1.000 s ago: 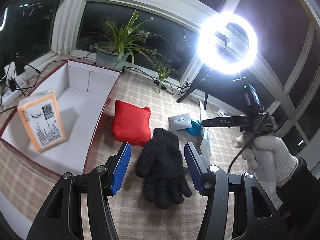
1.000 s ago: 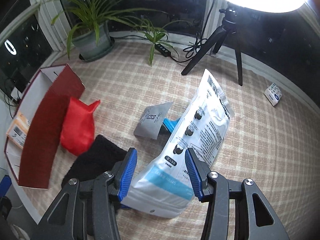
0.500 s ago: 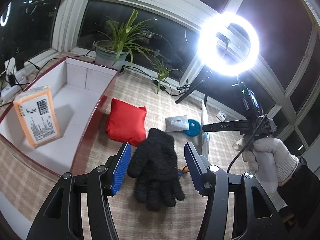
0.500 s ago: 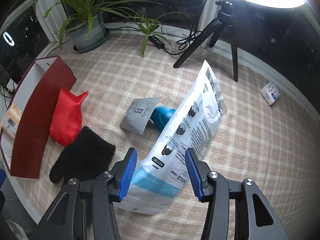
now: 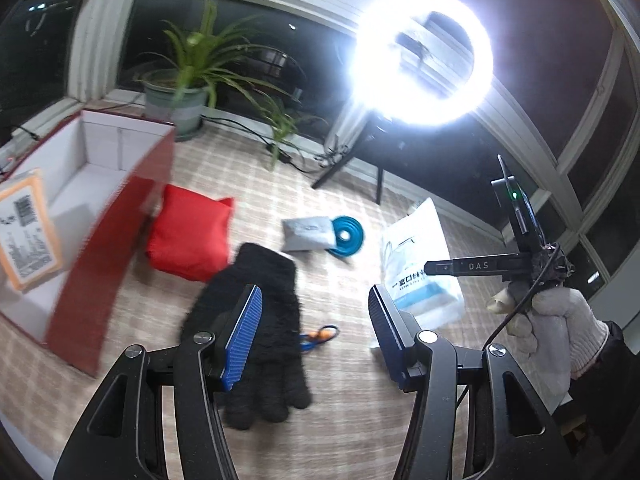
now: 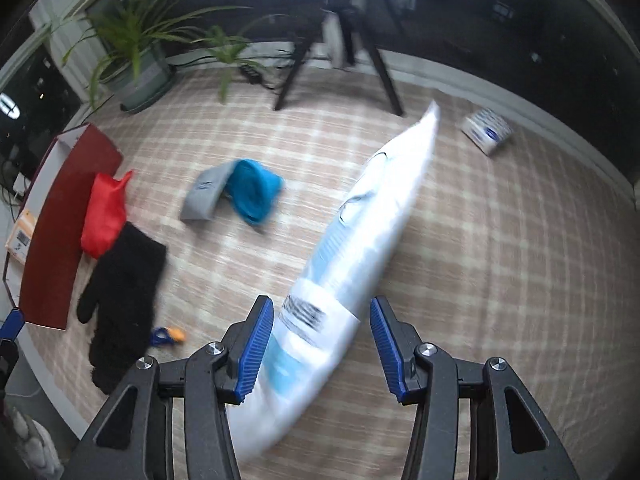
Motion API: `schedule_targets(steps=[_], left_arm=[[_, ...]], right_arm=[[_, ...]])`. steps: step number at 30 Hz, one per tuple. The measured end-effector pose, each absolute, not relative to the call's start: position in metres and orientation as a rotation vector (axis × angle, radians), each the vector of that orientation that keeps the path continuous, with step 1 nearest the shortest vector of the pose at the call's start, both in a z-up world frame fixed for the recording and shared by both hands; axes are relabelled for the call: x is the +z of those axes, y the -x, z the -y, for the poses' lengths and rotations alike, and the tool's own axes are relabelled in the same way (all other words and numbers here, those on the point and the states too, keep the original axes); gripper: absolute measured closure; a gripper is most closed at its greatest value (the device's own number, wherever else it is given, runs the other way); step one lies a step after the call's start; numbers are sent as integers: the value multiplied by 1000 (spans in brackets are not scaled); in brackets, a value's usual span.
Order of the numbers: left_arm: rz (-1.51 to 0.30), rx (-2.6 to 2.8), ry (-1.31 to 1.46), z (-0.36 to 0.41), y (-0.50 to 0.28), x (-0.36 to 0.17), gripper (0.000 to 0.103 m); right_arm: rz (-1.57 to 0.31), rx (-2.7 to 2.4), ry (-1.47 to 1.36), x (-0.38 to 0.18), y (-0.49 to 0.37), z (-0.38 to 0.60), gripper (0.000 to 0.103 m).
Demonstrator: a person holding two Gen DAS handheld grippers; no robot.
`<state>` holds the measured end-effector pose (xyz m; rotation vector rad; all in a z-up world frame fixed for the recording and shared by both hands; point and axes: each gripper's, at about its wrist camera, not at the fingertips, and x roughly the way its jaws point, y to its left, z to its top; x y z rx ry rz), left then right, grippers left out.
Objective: Organize soft objects
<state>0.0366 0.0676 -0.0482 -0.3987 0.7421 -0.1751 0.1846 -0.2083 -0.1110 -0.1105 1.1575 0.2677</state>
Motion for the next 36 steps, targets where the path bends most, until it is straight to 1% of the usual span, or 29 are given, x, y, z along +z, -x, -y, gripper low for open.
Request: schedule_targets(steps=[8, 10, 13, 20, 28, 36], left_arm=[[-815, -294, 359, -8, -67, -59, 48], [-854, -332, 351, 8, -80, -67, 48], [-923, -393, 335, 35, -102, -81, 44], [-1076, -454, 302, 80, -140, -120, 44], [-1160, -454, 287, 104, -164, -148, 44], [-1215, -449, 316, 107, -180, -167, 44]], right_arm=[[-1180, 250, -75, -129, -180, 281, 57], [-1186, 269, -143, -136, -180, 298, 56], [-1204, 324, -245, -148, -181, 314, 56], [-1205, 378, -397, -174, -188, 337, 56], [-1214, 436, -555, -198, -212, 358, 56], [-1233, 486, -587, -212, -217, 358, 56]])
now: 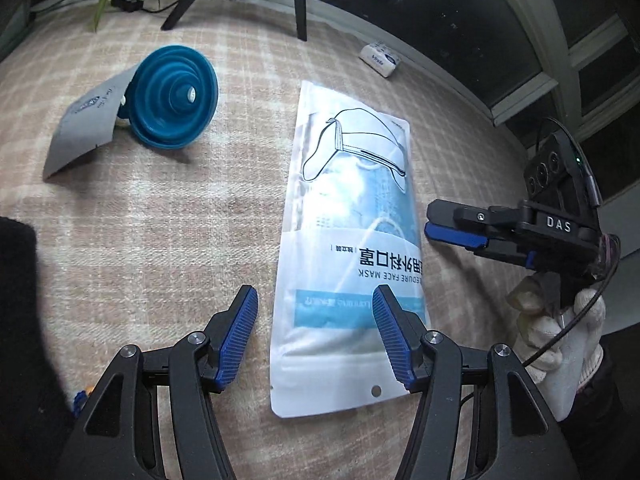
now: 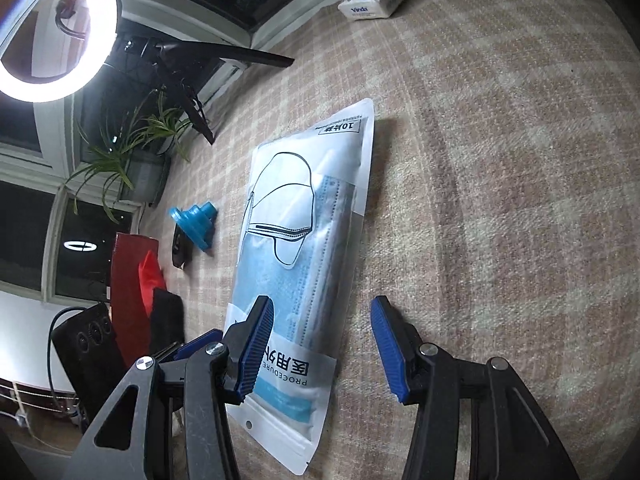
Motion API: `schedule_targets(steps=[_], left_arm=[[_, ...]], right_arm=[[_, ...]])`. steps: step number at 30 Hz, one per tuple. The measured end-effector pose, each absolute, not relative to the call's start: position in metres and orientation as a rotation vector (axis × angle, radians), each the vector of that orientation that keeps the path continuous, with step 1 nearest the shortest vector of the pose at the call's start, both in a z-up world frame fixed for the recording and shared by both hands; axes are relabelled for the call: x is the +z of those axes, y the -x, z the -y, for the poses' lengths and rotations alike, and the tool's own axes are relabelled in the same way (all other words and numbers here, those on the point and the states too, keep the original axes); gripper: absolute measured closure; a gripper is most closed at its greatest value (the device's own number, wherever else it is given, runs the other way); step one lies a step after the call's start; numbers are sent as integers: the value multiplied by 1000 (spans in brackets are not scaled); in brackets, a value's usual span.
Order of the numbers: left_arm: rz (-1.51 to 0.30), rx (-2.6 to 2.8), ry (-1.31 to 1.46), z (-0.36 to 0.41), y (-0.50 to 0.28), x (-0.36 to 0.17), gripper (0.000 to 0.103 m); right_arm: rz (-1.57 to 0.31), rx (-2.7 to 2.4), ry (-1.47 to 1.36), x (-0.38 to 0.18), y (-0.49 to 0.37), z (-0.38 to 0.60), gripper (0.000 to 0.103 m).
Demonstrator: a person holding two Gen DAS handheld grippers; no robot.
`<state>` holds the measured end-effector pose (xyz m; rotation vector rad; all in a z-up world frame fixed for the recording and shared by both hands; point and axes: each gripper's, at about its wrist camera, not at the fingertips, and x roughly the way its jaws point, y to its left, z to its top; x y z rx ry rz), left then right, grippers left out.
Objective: Organize soft objects
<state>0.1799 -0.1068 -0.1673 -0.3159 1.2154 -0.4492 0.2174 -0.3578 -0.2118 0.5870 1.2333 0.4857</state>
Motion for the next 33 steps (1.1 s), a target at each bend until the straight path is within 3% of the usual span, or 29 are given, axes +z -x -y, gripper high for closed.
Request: schedule_targets(steps=[18, 24, 29, 33], left_arm=[[-1203, -489, 266, 134, -188, -170, 44], [-1193, -485, 336, 132, -188, -172, 45], [-1167, -491, 329, 136, -188, -167, 49], [-1187, -478, 304, 135, -189, -174, 64]], right_arm=[[-1222, 514, -481, -209, -219, 329, 54], [-1212, 479, -436, -207, -214, 326, 63], [-1212, 475, -461, -209, -214, 329, 67], [-1227, 467, -462, -210, -214, 333, 71]])
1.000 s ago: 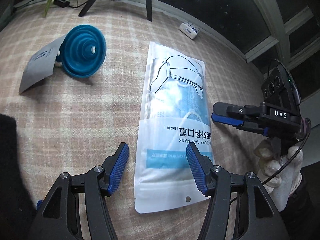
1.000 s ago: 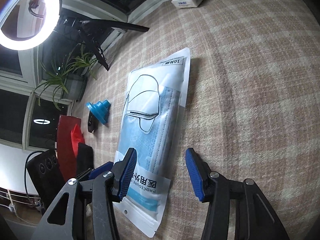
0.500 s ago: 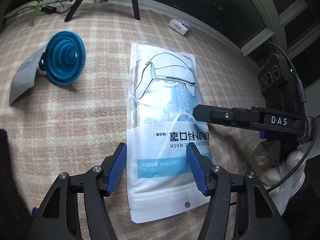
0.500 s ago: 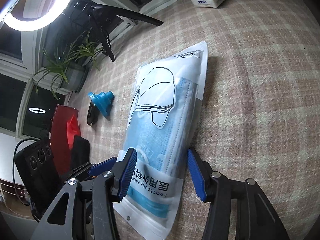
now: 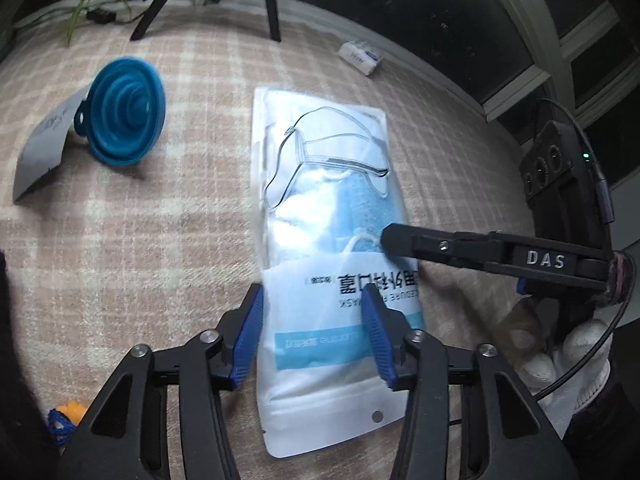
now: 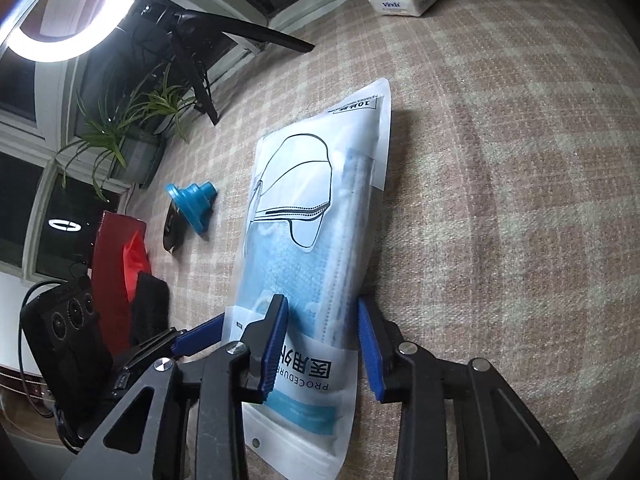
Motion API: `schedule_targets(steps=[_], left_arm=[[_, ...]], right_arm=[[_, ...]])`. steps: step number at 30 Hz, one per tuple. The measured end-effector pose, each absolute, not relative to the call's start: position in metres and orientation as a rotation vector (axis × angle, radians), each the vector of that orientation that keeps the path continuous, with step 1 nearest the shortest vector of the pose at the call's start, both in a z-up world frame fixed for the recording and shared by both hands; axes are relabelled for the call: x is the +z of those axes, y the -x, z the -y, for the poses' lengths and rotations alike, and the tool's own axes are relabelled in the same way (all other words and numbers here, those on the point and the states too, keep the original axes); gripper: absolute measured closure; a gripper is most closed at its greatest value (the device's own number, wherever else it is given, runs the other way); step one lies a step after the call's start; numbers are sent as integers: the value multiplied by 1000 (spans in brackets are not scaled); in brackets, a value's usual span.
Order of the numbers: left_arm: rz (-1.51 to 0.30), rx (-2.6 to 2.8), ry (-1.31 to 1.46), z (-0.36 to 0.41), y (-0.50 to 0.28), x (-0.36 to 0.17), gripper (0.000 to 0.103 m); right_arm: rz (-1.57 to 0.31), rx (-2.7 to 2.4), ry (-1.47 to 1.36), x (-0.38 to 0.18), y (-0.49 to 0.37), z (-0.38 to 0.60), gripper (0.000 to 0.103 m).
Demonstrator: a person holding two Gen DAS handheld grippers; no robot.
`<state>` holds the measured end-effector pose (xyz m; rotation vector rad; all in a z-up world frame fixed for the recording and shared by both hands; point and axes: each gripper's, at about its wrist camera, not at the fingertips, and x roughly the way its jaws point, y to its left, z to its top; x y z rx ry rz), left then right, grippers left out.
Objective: Organize soft objects
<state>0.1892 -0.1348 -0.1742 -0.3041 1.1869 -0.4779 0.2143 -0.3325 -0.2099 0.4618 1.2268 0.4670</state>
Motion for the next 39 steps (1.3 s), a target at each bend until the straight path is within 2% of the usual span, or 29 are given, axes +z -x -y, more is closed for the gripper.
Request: schedule_targets(steps=[4, 16, 29, 39], left_arm=[[-1201, -466, 271, 130, -185, -175, 67], [-1203, -458, 370, 131, -189, -173, 67], [-1132, -483, 420, 115, -177, -140, 67], [-1044, -462, 474, 70, -159, -108, 68]], right_arm=[[-1239, 477, -421, -208, -211, 329, 72], [-1207, 467, -522, -210, -205, 343, 73], [-1150, 471, -565, -171, -193, 342, 79], [-1095, 528, -540, -131, -184, 291, 79]])
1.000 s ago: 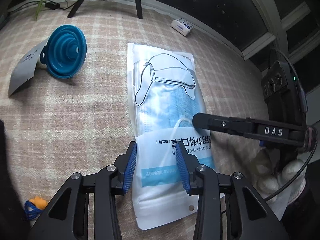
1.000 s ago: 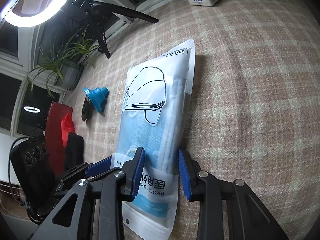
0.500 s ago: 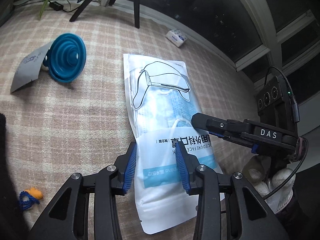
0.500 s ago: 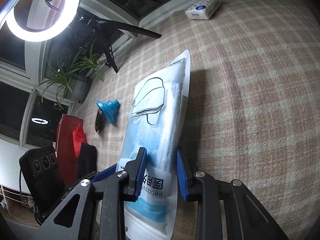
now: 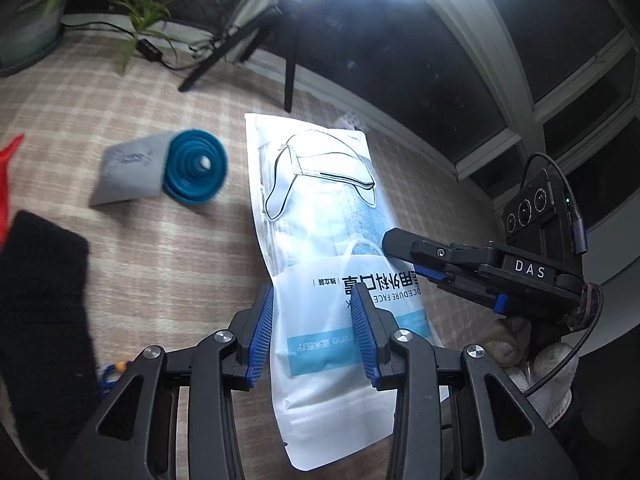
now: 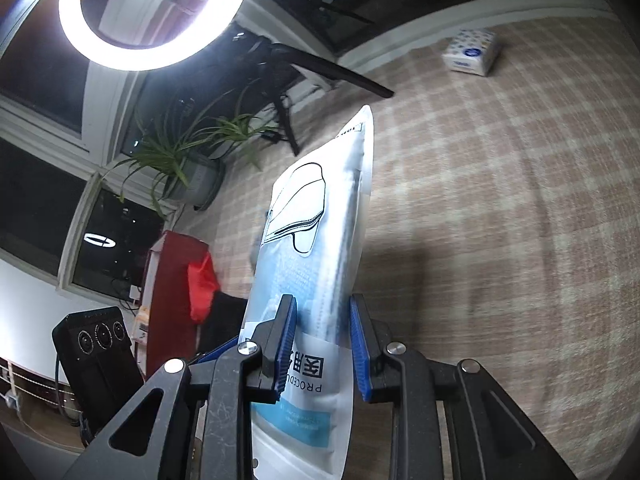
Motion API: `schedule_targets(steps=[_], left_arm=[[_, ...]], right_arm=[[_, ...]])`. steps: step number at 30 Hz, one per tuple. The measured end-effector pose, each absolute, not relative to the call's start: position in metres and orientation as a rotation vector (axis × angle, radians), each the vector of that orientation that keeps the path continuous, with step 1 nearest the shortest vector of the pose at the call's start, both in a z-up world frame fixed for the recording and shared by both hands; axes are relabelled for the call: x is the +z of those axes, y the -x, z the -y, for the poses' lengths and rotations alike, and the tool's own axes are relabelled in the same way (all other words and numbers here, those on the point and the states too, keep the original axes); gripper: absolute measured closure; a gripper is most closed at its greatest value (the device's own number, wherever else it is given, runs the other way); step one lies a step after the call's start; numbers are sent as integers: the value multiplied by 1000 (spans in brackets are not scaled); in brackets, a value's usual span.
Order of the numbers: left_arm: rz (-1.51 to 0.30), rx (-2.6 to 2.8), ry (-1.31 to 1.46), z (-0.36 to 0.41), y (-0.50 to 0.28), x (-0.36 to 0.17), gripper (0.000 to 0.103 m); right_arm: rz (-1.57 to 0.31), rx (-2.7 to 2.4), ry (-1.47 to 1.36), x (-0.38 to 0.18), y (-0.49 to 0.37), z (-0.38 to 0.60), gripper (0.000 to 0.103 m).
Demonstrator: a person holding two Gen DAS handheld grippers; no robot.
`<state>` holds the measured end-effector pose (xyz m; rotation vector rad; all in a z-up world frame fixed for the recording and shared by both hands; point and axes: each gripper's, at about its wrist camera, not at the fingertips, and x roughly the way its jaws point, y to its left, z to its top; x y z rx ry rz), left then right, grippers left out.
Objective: Organize soft objects
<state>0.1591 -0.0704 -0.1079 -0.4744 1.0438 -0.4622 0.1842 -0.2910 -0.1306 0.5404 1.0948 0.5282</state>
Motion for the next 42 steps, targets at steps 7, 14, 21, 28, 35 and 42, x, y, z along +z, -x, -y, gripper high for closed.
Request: schedule_targets(steps=[7, 14, 21, 28, 35, 42], left_arm=[[-967, -404, 514, 14, -139, -84, 68], [-880, -325, 571, -62, -112, -60, 67], [-807, -230, 610, -141, -84, -43, 67], [-768, -144, 649, -216, -67, -43, 67], [-788, -106, 671, -260, -68, -59, 65], [-817, -83, 652, -278, -71, -70, 65]], right_arm=[[-1051, 613, -486, -100, -176, 225, 79], [-1019, 716, -443, -70, -169, 142, 80], [-1009, 815, -407, -55, -164, 52, 80], [-1032, 865, -373, -49, -159, -30, 81], [-1089, 836, -353, -66, -163, -73, 82], [-1118, 804, -341, -74, -164, -91, 82]])
